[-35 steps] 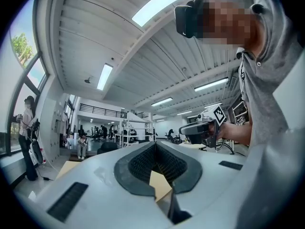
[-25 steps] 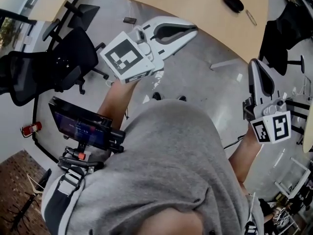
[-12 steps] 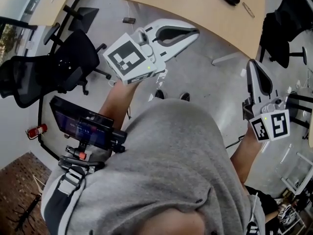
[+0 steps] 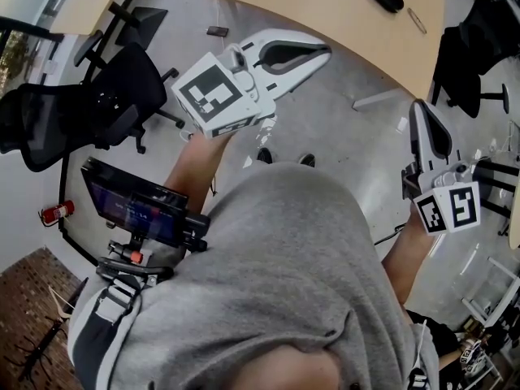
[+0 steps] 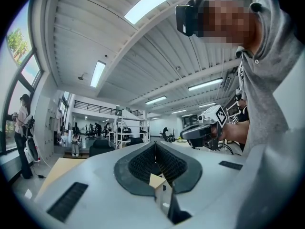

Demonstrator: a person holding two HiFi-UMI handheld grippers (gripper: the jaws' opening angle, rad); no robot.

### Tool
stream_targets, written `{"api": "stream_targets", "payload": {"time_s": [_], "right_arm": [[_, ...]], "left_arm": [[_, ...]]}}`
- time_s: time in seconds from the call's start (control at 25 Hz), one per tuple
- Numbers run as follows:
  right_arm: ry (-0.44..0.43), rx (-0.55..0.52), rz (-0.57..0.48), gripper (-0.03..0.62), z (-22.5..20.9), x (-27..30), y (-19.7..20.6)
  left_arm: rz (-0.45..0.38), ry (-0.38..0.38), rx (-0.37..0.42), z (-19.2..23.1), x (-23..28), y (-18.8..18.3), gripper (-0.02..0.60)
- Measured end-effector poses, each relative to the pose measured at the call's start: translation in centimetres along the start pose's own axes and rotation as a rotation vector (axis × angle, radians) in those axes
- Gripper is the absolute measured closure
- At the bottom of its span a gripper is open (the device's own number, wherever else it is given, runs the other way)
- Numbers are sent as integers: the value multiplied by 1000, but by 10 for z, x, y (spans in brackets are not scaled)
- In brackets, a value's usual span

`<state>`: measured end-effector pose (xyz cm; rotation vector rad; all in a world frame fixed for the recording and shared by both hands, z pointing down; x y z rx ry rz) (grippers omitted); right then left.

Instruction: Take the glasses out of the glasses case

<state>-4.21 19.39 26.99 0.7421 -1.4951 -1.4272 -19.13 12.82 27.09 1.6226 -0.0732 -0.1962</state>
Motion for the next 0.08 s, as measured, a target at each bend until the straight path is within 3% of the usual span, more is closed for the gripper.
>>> {"api": "stream_targets", "payload": {"time_s": [0.08], "right_arm": [[-1,2,4,586,2,1,3]], "left_arm": [[0,-2,0,0,-3,2,577]]}}
Point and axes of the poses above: the fingertips, and each gripper's own axes: x forward along the fingers, z to its left, y out of its underside, the point moved 1 cm from there along -x, backward along the fingers, and after that the axes turned 3 degrees about y, right-handed, at the moved point
